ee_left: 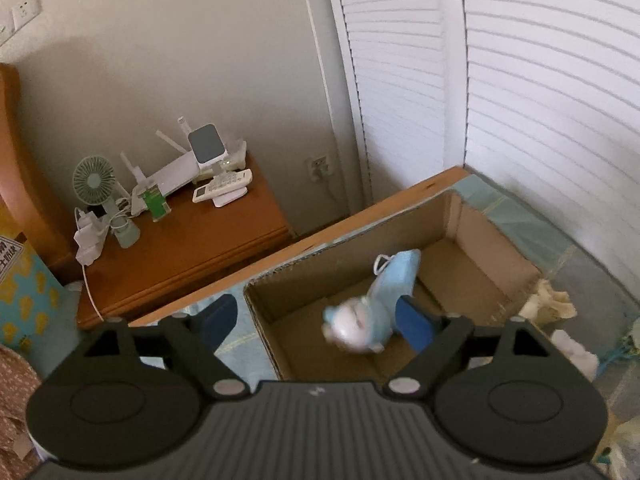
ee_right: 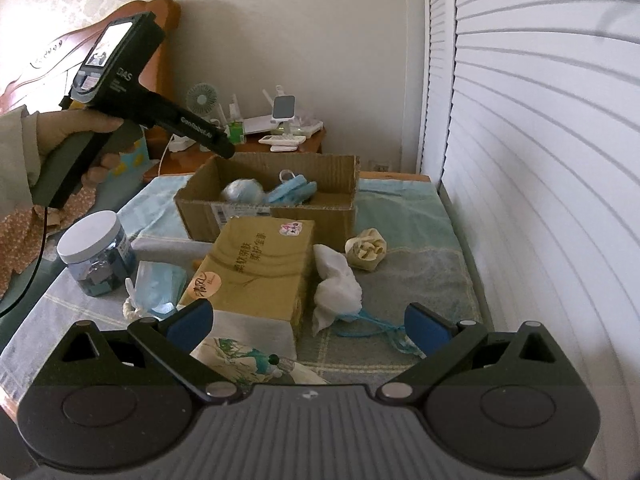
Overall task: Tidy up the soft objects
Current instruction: 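Open the left tool to drop the doll into the cardboard box while the right tool withdraws, then bring the left tool back over the bed while the right tool moves to the cream drawstring pouch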
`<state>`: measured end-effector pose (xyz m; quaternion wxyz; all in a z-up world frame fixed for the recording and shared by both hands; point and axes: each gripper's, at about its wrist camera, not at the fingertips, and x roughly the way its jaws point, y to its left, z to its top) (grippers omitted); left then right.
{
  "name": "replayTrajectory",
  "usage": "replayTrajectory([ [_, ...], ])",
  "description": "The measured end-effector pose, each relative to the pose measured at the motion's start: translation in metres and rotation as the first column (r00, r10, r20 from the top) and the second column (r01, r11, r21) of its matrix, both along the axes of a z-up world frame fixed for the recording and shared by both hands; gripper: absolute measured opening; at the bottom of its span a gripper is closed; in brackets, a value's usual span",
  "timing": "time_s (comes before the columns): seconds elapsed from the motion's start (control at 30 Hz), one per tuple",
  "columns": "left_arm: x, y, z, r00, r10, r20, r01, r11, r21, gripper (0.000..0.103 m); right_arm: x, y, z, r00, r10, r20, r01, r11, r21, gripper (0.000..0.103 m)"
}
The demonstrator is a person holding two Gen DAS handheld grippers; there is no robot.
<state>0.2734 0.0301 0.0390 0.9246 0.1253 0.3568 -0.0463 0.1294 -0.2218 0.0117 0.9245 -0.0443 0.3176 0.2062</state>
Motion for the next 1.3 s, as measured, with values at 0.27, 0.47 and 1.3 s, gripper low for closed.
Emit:
replayTrajectory([
  [0.27,-0.048,-0.004,0.018,0.998,-0.045,0.046,0.045,0.999,-0.01,0.09,-0.01,0.001,0.003,1.0,0.003,0.017,-0.003,1.0,-0.002,0.103],
  [0.47,-0.101,-0.005,0.022,0.995,-0.059,0.079,0.061,0.998,-0.024,0.097,-0.021,0.0,-0.003,1.0,0.012,0.006,-0.012,1.0,-0.018,0.103],
  [1.3,-0.234,-0.02,-0.053,0.999,0.001,0.042,0.001,0.998,-0.06,0.1,-0.034,0.01,-0.041,0.995,0.047,-0.087,-0.054,0.995,-0.08,0.103],
])
